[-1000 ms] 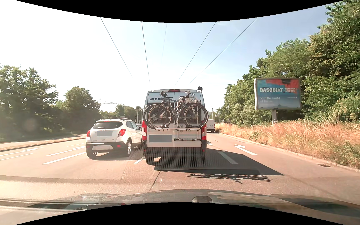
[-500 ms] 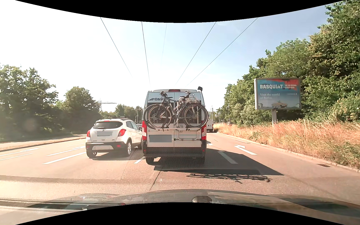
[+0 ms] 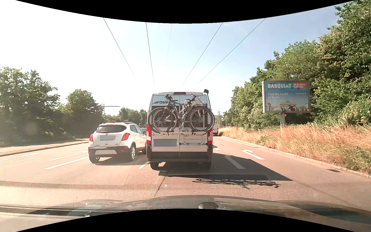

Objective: Follow the waypoints while adhering to traffic rules and regulations

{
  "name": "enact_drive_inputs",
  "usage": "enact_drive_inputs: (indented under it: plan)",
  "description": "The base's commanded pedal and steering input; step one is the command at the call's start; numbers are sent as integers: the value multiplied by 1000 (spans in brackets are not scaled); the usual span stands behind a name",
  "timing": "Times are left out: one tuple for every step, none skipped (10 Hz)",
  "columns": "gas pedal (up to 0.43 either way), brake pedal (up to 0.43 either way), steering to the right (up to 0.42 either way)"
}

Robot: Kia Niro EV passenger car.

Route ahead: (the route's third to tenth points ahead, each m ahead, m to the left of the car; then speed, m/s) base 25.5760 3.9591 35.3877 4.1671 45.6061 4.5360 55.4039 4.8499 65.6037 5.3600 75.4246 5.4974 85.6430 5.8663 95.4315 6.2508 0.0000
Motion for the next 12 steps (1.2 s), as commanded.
enact_drive_inputs:
  plan:
    - [0,207,-3]
    - [0,207,-3]
    - [0,213,-3]
    - [0,207,-3]
    - [0,207,-3]
    - [0,207,-3]
    - [0,207,-3]
    - [0,207,-3]
    - [0,207,-3]
    - [0,213,-3]
    - [0,201,-3]
    - [0,140,-3]
